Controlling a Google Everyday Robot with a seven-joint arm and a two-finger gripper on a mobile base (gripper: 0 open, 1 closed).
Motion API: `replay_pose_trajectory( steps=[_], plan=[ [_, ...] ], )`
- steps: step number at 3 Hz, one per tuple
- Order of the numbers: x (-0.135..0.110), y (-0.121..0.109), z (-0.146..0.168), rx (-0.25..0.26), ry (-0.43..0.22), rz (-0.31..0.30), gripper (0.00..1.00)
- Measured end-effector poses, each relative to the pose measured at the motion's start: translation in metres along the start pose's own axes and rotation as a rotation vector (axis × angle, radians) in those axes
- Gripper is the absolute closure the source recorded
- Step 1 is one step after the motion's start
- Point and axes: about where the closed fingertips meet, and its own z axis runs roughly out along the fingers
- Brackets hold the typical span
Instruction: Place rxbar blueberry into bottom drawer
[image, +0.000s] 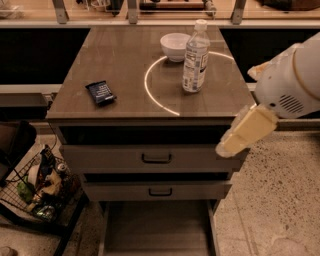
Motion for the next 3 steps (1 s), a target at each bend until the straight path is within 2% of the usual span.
replay_pose_trajectory(
  steps=[1, 2, 3],
  plan=[
    [-0.031, 0.025, 0.020, 0.002, -0.162, 0.065, 0.00],
    [-0.085, 0.031, 0.028, 0.038, -0.352, 0.043, 0.00],
    [-0.142, 0.017, 0.027, 0.124, -0.509, 0.003, 0.00]
  ],
)
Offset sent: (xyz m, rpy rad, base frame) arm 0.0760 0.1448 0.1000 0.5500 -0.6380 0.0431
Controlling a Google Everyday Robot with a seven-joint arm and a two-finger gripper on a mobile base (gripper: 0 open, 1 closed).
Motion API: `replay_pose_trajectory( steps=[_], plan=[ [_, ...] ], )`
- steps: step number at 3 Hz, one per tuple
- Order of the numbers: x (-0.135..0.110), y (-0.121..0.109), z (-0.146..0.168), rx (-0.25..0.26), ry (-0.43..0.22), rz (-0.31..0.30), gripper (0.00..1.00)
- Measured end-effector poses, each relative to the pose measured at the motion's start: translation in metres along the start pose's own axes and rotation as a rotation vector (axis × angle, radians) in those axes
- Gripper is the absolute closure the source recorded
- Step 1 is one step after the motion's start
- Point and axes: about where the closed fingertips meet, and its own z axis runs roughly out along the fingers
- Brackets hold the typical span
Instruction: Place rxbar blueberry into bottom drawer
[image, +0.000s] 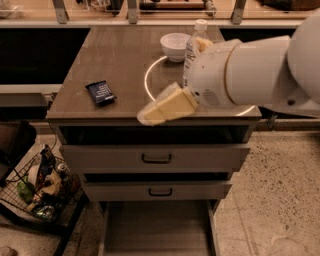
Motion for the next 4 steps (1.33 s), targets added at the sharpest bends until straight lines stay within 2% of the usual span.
replay_pose_trajectory(
  steps=[1, 2, 3, 4],
  plan=[
    [-0.012, -0.019, 0.001, 0.080, -0.037, -0.006, 0.00],
    [-0.012, -0.019, 0.001, 0.080, -0.037, -0.006, 0.00],
    [-0.020, -0.021, 0.022, 0.081, -0.078, 0.018, 0.00],
    [-0.035, -0.023, 0.075, 0.091, -0.161, 0.090, 0.00]
  ],
)
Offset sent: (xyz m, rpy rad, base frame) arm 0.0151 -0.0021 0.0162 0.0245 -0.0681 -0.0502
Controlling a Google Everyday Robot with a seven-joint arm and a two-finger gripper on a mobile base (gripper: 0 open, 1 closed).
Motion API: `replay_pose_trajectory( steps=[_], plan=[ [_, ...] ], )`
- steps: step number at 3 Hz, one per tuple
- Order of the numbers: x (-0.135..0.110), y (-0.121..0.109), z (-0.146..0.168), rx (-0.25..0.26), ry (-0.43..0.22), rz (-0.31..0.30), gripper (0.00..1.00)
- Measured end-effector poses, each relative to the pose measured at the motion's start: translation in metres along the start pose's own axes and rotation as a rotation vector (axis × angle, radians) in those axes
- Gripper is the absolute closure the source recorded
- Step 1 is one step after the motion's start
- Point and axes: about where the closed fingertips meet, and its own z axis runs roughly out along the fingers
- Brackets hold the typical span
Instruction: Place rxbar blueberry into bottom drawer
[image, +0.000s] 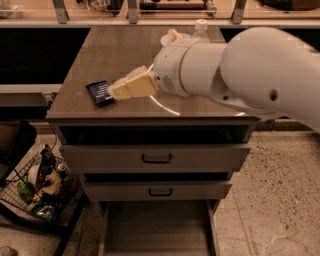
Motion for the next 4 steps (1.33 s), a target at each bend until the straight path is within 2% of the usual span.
replay_pose_trajectory(
  steps=[1, 2, 4],
  plan=[
    [-0.010, 0.008, 0.044, 0.007, -0.068, 0.055, 0.00],
    [-0.008, 0.019, 0.075, 0.028, -0.084, 0.075, 0.00],
    [0.007, 0.038, 0.152, 0.035, -0.103, 0.050, 0.00]
  ],
)
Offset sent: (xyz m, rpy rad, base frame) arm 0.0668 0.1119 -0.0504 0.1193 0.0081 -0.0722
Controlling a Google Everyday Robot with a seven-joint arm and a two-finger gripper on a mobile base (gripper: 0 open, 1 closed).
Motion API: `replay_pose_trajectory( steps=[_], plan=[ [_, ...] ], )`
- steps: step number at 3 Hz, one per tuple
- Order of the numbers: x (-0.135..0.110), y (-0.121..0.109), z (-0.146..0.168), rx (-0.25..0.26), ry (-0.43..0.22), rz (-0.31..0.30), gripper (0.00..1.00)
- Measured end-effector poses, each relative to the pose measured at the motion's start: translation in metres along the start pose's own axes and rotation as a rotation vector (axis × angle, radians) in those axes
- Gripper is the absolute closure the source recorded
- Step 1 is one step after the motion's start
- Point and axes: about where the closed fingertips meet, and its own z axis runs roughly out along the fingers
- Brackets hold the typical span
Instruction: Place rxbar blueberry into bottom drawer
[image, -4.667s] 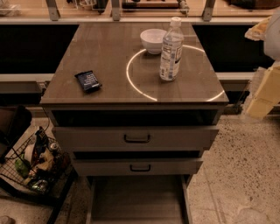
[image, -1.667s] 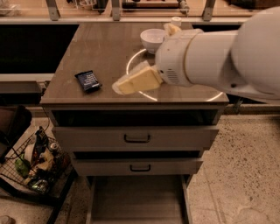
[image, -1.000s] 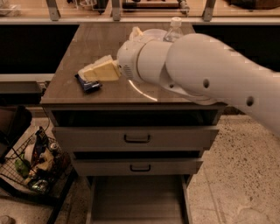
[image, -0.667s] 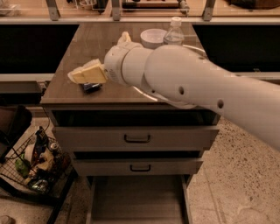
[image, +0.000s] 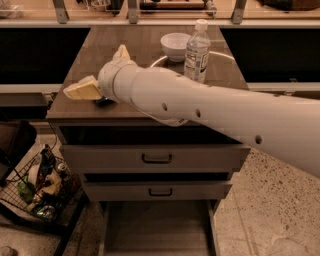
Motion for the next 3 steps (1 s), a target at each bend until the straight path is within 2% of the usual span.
replay_pose_trajectory(
  steps=[2, 3],
  plan=[
    [0.034, 0.008, 0.051, -0.035, -0.001, 0.054, 0.00],
    [0.059, 0.017, 0.058, -0.049, 0.018, 0.088, 0.00]
  ],
)
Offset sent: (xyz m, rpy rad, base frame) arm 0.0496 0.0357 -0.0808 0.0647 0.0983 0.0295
